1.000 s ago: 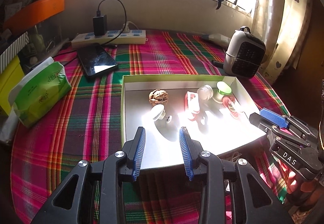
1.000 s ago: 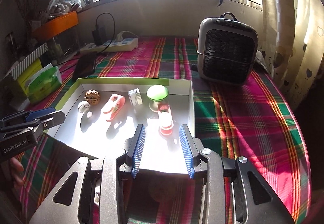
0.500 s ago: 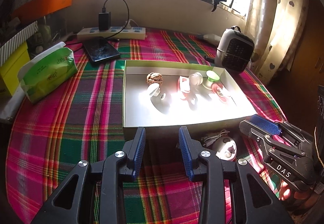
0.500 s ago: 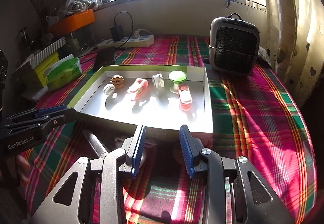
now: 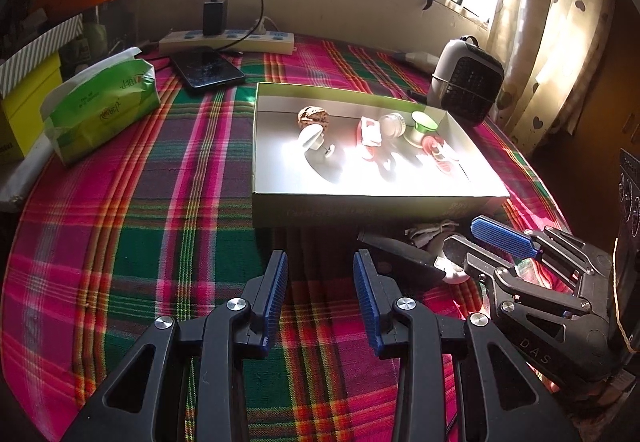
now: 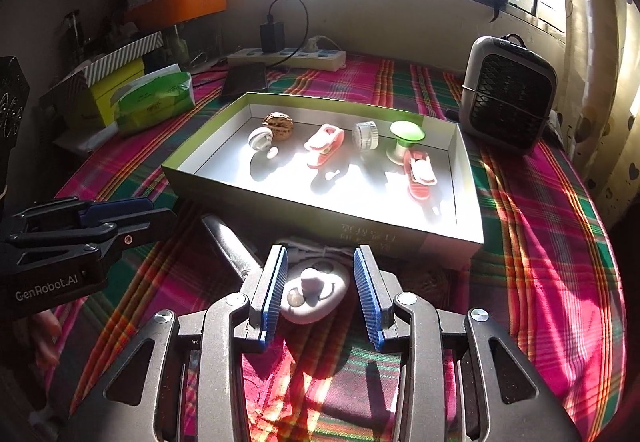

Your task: Organize objects

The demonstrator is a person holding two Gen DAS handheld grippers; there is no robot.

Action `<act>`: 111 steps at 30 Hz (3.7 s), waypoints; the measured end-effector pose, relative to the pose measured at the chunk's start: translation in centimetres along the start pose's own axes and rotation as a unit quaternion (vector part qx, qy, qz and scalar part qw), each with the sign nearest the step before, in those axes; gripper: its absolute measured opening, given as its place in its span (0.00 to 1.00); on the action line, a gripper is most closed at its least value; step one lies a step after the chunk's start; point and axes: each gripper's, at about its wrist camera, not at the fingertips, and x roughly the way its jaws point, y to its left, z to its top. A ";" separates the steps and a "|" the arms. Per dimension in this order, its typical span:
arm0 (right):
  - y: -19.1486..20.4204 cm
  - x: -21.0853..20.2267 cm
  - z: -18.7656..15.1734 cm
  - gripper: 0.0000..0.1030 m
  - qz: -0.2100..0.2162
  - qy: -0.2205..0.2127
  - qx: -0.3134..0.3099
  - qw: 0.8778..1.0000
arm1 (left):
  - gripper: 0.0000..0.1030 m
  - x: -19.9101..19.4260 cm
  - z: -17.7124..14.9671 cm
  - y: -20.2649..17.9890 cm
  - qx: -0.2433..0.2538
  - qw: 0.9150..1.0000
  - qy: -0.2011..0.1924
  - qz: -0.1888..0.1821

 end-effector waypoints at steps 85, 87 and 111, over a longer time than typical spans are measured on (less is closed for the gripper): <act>0.9 -1.6 -1.9 0.46 0.043 0.001 0.073 0.996 | 0.24 2.3 0.1 -0.1 0.029 0.999 0.039 0.020; 1.2 -1.3 -1.8 0.47 0.045 0.002 0.072 0.996 | 0.24 2.3 0.1 0.0 0.030 0.999 0.036 0.025; 1.5 0.8 -1.4 0.47 0.011 0.028 0.103 0.994 | 0.24 2.1 0.1 0.7 0.024 0.999 0.029 0.001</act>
